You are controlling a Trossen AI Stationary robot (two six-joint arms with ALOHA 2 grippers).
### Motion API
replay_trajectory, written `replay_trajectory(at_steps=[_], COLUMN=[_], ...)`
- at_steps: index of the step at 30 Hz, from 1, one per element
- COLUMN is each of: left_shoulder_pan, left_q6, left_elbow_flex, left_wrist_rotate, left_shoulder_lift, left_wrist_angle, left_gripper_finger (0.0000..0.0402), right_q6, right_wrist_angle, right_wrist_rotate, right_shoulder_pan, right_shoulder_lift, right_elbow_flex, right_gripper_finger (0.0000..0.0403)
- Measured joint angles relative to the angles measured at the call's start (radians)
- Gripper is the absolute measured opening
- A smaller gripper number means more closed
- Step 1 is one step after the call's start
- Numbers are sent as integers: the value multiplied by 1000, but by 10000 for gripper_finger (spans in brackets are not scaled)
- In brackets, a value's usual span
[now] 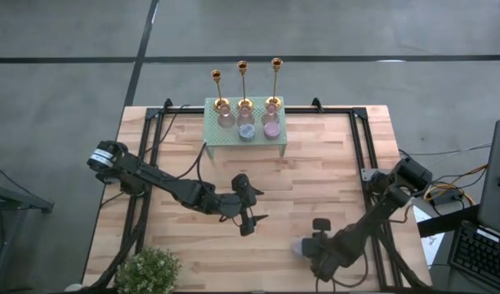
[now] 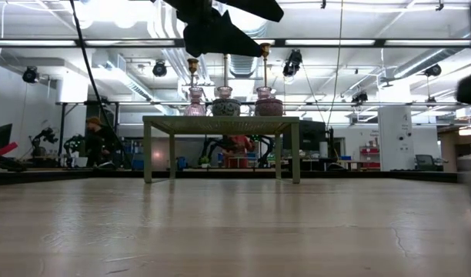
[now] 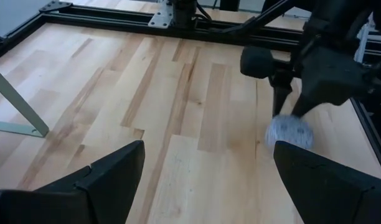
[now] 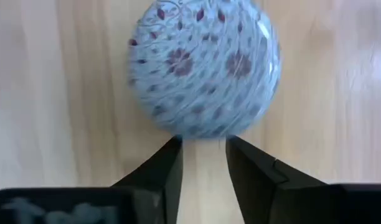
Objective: Pick & Place candle stick holders
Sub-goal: Put the pink scented candle on the shelf aligned with the purple and blue scented candles
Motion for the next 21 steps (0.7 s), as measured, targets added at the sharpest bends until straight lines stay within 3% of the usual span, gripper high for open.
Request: replay_trajectory(at_steps=[8, 15, 21], left_shoulder_pan=[-7, -18, -26], left_q6=[-1, -1, 0], left_elbow_flex=[0, 0, 0], left_wrist_rotate=[3, 3, 12], left_shoulder_lift=[0, 0, 0], left_wrist_angle=[0, -3, -7], left_gripper_finger=[360, 360, 360], right_q6=[-46, -52, -94], right_wrist_angle=[270, 327, 492], right_wrist_rotate=[12, 50, 70], right_shoulder_pan=[-64, -126, -181], right_shoulder_lift=[3, 4, 4], right_elbow_flex=[-23, -52, -89], right_gripper_finger=[91, 92, 88])
